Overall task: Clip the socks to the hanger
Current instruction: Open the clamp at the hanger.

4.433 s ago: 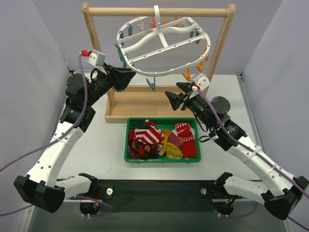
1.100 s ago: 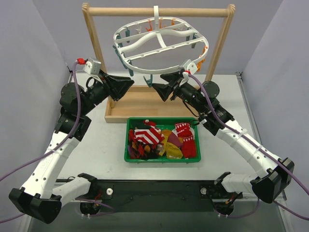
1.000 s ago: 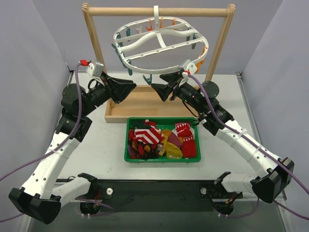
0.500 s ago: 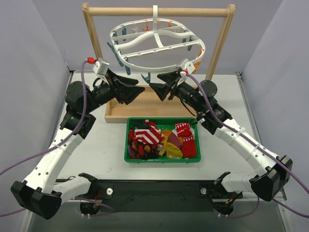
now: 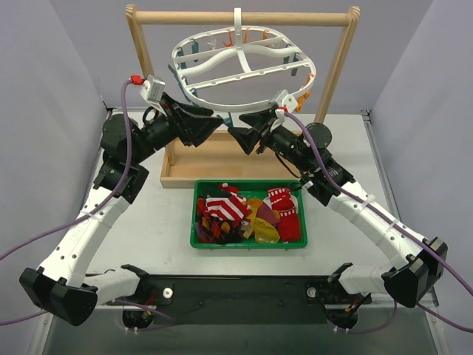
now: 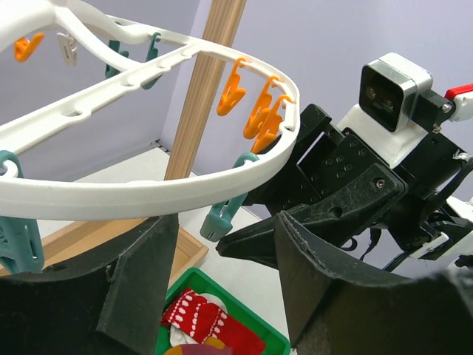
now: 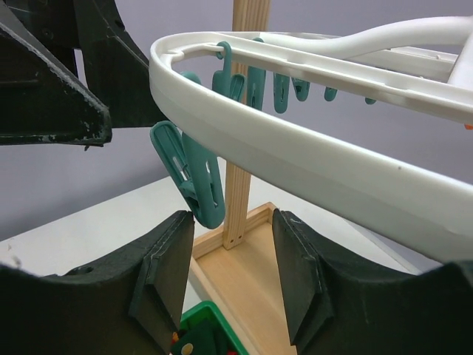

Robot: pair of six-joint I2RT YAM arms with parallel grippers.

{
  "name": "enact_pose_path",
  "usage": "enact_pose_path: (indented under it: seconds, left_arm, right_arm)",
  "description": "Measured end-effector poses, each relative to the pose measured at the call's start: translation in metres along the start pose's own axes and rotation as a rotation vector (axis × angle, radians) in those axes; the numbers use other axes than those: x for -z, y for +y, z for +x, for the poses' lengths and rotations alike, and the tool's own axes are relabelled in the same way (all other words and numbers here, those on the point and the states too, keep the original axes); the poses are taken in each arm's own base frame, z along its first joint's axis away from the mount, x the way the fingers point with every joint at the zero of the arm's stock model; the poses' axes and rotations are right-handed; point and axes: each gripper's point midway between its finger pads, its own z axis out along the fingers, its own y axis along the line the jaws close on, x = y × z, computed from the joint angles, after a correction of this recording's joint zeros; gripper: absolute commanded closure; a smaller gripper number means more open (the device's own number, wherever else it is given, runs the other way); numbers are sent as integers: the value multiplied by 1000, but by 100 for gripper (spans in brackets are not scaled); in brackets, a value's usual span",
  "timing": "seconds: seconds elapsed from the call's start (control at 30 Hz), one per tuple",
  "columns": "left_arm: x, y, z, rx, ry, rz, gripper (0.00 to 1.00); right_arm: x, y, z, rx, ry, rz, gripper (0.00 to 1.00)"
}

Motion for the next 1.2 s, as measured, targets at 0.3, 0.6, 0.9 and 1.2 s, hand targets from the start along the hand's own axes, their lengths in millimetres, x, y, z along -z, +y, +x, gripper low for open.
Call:
enact_pose_path:
  seconds: [0.3,0.6,0.9,1.2]
  left_arm:
    - [-4,0,6,7,17,3,46]
    - [-5,6,3,-9,2,-25,77]
    - [-9,7,-4,-14,-11,-33,78]
    - [-9,7,-3,-13,-11,-35,78]
  right_arm:
    - [-1,3,-8,-4,-16,-10,55]
    - [-2,7,-16,-2,-31,-22,56]
    - [-3,13,-16,-11,-31,-37,55]
    - [-13,14,-6,-26,-22,-45,55]
